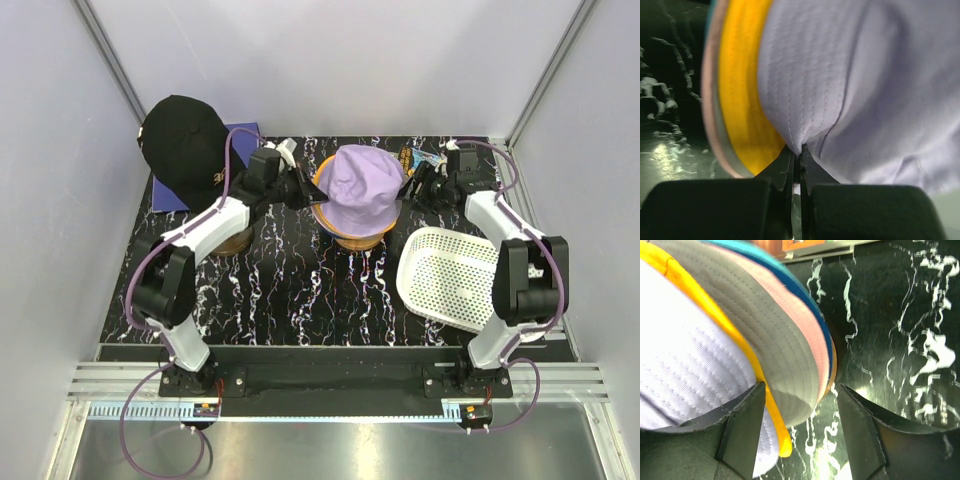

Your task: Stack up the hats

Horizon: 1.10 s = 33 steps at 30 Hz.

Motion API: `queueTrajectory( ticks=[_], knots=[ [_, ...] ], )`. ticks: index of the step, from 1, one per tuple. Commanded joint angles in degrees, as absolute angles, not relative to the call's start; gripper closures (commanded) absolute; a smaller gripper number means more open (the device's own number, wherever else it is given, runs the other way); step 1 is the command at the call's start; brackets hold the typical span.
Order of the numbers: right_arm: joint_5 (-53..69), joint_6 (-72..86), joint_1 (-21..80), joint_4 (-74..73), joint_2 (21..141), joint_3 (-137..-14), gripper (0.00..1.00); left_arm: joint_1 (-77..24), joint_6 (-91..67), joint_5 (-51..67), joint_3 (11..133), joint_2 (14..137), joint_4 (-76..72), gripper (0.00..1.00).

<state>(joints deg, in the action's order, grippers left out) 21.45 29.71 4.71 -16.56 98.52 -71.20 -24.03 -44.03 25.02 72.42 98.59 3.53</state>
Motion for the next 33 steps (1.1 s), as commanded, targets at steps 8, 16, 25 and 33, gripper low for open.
queueTrajectory(
  ticks=[8, 16, 25, 33],
  knots=[
    [37.7, 21.5, -4.7, -14.3, 88.0, -69.1, 0.32, -21.0, -27.2, 26.4, 83.4, 106.4, 16.2, 1.00],
    [56.1, 25.2, -4.9, -0.5, 92.9, -72.3, 0.41, -20.6, -26.1, 28.8, 86.2, 108.8, 16.9, 1.00],
    [58.2, 24.8, -3.4, 3.3, 98.7, -74.9, 0.41, -20.0, -26.5, 28.9, 88.7, 109.9, 17.2, 1.00],
    [57.0, 24.3, -1.8, 2.5, 98.2, -72.2, 0.49, -19.9, -26.7, 28.9, 89.5, 110.1, 17.5, 1.00]
  ],
)
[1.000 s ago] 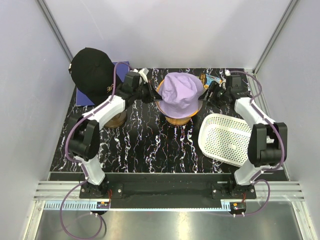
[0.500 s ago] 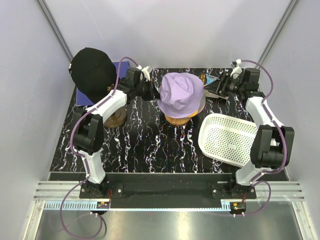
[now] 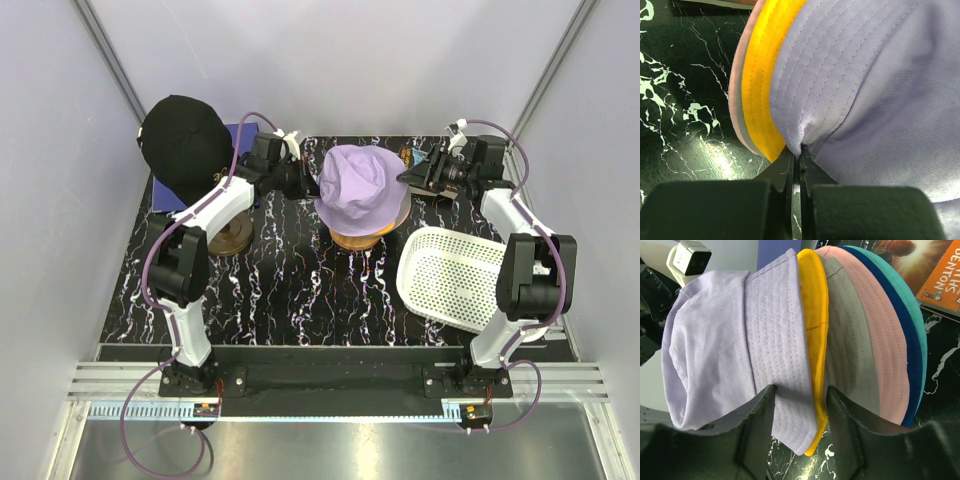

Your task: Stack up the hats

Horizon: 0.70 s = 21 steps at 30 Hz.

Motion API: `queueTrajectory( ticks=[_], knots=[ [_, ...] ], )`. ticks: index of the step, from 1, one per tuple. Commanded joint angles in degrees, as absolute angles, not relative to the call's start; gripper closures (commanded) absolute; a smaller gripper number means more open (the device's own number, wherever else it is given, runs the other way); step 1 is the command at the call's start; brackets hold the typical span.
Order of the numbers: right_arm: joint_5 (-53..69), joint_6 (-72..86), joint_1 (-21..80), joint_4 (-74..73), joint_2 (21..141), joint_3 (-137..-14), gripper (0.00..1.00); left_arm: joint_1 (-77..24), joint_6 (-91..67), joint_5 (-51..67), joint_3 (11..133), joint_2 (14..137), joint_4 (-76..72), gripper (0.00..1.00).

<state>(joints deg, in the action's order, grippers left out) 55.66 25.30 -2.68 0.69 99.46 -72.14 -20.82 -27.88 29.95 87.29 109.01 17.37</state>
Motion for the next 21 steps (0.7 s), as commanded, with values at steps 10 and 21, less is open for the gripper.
queueTrajectory(
  ticks=[10, 21],
  knots=[
    [43.0, 21.3, -1.8, -9.4, 97.8, -71.3, 1.00, -19.8, -27.3, 28.2, 88.9, 111.4, 17.4, 1.00],
    [28.2, 18.5, -1.6, -19.7, 102.8, -75.0, 1.00, -19.8, -27.8, 26.4, 88.2, 112.7, 17.4, 1.00]
  ],
)
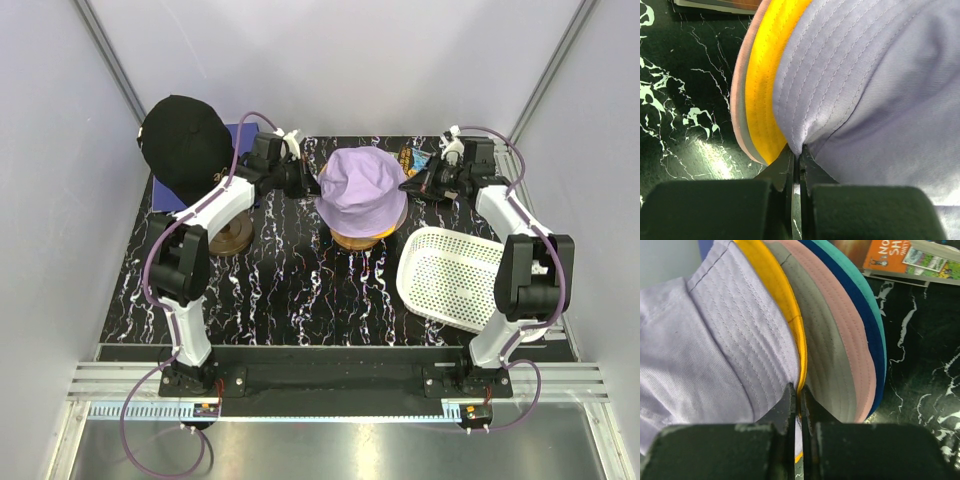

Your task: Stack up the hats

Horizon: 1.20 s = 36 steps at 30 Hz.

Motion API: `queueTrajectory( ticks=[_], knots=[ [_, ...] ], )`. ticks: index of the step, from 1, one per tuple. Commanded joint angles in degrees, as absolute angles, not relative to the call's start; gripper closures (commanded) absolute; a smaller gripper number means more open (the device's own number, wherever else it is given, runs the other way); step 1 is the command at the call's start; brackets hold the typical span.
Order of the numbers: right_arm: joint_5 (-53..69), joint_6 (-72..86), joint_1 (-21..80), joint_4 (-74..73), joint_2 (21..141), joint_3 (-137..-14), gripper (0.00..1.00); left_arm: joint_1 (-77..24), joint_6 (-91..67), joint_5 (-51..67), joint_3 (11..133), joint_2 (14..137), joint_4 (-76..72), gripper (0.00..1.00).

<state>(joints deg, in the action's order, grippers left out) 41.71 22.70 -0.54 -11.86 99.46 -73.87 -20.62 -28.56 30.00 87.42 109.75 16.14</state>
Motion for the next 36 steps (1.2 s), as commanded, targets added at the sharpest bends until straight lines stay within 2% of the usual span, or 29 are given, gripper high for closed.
queueTrajectory(
  ticks=[1, 7, 13, 14, 16, 17, 18, 19, 21, 22, 23, 24, 25, 26, 29, 36],
  knots=[
    [26.8, 18.0, -1.2, -20.3, 103.2, -75.1, 1.00, -19.7, -27.9, 26.3, 88.2, 113.3, 17.8, 1.00],
    [19.5, 16.1, 1.5, -24.6, 104.3, -75.6, 1.00, -19.8, -27.1, 23.9, 86.7, 114.2, 19.6, 1.00],
    [17.5, 16.4, 1.8, -25.0, 103.4, -74.8, 1.00, -20.2, -25.8, 21.7, 87.0, 113.4, 20.0, 1.00],
    [17.4, 16.3, 1.8, -25.1, 103.1, -75.0, 1.00, -20.4, -25.5, 20.9, 87.3, 112.7, 20.0, 0.97],
    [17.5, 16.8, 1.8, -25.1, 102.2, -75.6, 1.00, -20.7, -25.1, 19.4, 88.2, 111.7, 20.0, 0.78],
    [17.6, 17.0, 1.8, -25.1, 101.7, -75.8, 0.96, -20.7, -25.0, 18.9, 88.7, 111.2, 19.9, 0.69],
    [17.6, 17.7, 1.8, -25.2, 101.4, -76.1, 0.92, -20.9, -24.7, 18.2, 89.7, 110.0, 20.0, 0.52],
    [17.6, 18.1, 1.8, -25.1, 101.1, -76.7, 0.81, -21.0, -24.5, 16.9, 90.3, 109.3, 20.0, 0.45],
    [17.0, 19.2, 1.8, -25.2, 99.9, -77.3, 0.68, -21.3, -23.9, 15.6, 91.6, 107.4, 20.0, 0.28],
    [16.7, 19.3, 1.7, -25.3, 99.4, -77.7, 0.63, -21.3, -23.6, 14.3, 92.9, 106.8, 20.0, 0.24],
    [16.3, 19.4, 1.7, -25.6, 98.3, -77.9, 0.51, -21.3, -23.3, 14.2, 93.5, 106.2, 19.9, 0.22],
    [15.8, 19.9, 1.4, -25.8, 97.7, -78.0, 0.46, -21.3, -22.5, 13.9, 94.4, 105.7, 20.0, 0.20],
    [15.6, 20.1, 0.8, -25.8, 97.0, -78.0, 0.42, -21.3, -22.1, 13.2, 95.7, 104.5, 20.0, 0.12],
    [15.5, 20.1, 0.4, -26.2, 95.6, -78.0, 0.38, -21.4, -21.6, 12.9, 96.3, 103.9, 20.2, 0.10],
    [14.2, 19.9, -1.8, -27.0, 92.3, -77.3, 0.34, -22.1, -18.5, 10.6, 98.0, 101.3, 20.5, 0.01],
    [7.5, 17.9, -2.3, -25.1, 83.6, -72.2, 0.32, -29.3, -6.0, 1.4, 98.4, 94.4, 22.8, 0.01]
  ],
)
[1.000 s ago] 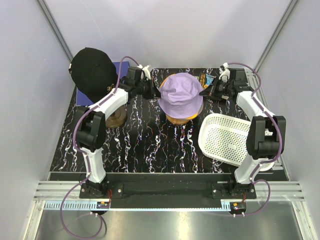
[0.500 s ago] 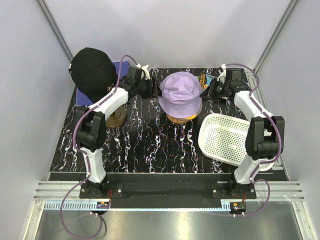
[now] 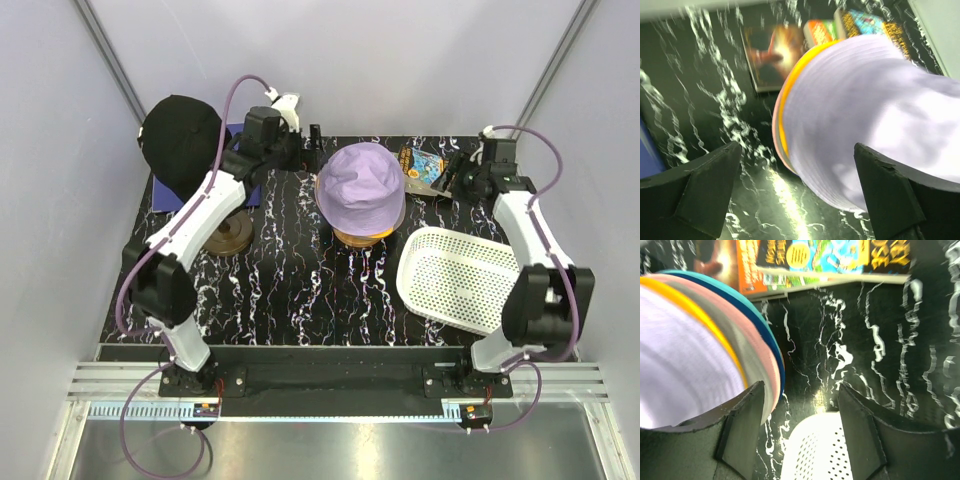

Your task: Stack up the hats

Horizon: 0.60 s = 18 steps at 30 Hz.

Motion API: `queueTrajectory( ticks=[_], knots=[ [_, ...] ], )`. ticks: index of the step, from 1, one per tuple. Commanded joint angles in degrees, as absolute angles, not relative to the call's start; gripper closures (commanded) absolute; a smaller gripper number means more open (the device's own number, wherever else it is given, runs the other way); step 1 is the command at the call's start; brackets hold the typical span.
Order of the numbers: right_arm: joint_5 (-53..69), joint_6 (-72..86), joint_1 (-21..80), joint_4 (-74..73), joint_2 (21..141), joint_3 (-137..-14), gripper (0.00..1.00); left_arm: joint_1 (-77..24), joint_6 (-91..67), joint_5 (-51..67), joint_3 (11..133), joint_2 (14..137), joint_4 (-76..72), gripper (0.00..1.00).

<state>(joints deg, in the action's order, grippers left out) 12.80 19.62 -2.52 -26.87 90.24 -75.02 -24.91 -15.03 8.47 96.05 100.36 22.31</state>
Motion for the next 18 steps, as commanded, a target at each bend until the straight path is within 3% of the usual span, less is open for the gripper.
queueTrajectory(
  ticks=[1, 9, 18],
  knots=[
    [7.1, 18.0, -2.3, -24.1, 82.5, -71.3, 0.31, -30.6, -4.7, -2.8, 98.4, 93.1, 22.9, 0.01],
    [6.5, 20.2, -2.3, -9.7, 69.4, -59.3, 0.30, -34.8, -7.9, -14.5, 90.2, 76.1, 23.7, 0.01],
    [3.7, 20.6, -2.3, -3.8, 57.1, -50.6, 0.29, -35.3, -15.7, -23.5, 66.7, 51.6, 24.3, 0.01]
  ],
)
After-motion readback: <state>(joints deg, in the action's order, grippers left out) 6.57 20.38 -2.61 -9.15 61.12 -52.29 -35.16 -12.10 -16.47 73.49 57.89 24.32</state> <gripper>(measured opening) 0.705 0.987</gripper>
